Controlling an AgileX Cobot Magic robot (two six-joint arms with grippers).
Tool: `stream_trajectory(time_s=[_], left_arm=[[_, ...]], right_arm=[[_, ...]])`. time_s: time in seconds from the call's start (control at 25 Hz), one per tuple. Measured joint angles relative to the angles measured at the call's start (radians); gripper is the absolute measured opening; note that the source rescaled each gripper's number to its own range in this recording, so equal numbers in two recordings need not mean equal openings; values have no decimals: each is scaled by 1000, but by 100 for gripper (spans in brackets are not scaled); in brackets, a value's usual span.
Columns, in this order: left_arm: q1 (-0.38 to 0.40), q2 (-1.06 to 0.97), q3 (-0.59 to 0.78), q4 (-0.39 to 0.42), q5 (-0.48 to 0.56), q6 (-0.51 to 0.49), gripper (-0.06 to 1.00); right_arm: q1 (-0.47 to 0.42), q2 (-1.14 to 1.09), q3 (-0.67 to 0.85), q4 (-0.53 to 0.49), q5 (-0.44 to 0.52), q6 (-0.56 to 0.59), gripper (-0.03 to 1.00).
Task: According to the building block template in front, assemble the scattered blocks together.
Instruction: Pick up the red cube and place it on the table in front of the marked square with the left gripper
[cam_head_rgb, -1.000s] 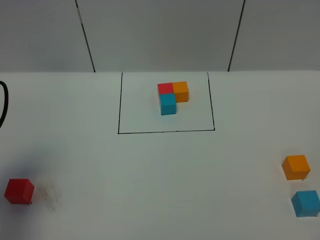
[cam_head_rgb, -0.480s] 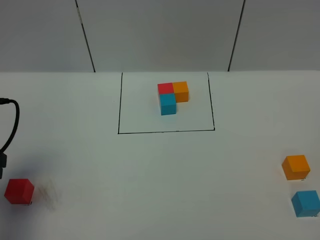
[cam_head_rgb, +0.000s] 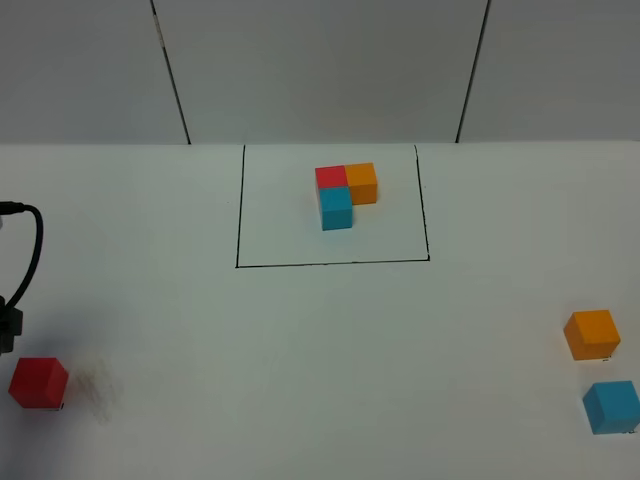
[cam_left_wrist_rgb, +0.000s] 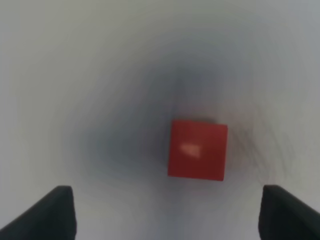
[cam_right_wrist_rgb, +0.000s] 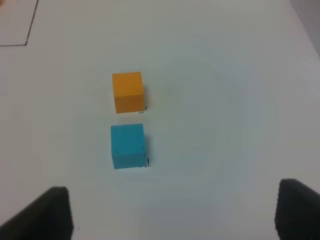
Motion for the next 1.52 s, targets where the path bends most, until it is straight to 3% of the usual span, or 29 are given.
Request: stream_trajectory(time_s=[0.76, 1.04, 1.52], left_arm=[[0, 219, 1, -8, -72, 0, 79], [0, 288, 1, -75, -99, 45, 79], [0, 344, 1, -79, -152, 57, 79]], right_arm=[[0, 0, 0, 0, 0, 0, 67], [0, 0, 0, 0, 0, 0, 67], [0, 0, 0, 0, 0, 0, 67]])
